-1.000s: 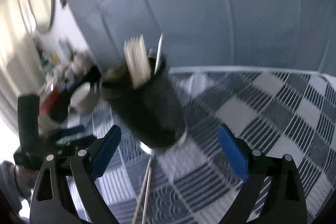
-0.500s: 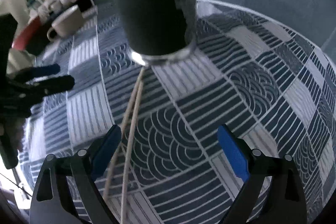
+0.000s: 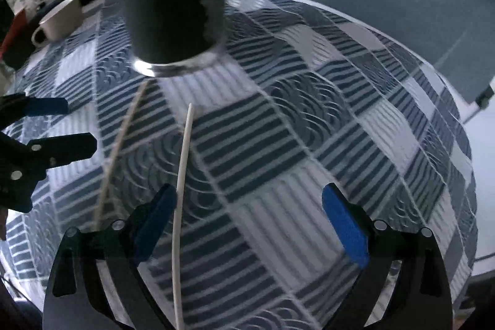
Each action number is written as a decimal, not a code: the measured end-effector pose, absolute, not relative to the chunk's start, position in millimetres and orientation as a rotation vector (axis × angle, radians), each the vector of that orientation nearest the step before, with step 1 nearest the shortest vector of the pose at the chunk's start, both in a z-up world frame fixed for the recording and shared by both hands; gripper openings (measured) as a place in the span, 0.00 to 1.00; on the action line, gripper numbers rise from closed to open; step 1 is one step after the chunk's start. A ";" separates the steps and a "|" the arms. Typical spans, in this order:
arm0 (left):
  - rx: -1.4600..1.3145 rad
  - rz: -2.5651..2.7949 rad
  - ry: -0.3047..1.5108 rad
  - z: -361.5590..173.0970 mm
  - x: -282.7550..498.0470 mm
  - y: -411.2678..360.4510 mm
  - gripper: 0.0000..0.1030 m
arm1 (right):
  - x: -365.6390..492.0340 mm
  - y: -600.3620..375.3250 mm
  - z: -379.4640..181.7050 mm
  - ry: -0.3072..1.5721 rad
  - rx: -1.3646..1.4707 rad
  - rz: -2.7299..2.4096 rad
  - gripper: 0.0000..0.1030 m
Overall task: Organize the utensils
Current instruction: 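Lower both grippers to the last wooden sticks on the cloth, then grasp the last wooden stick with the right gripper while the left gripper grasps another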
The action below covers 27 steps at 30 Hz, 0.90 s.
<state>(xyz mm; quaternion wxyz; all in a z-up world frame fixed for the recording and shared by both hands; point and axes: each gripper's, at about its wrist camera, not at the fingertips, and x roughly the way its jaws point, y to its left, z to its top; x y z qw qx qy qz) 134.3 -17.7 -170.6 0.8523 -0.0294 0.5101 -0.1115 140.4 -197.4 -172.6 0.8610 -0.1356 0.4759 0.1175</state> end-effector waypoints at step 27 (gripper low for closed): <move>0.031 -0.097 1.129 -161.9 121.0 26.2 0.05 | 162.4 -279.0 -157.1 1.231 -0.006 0.178 0.04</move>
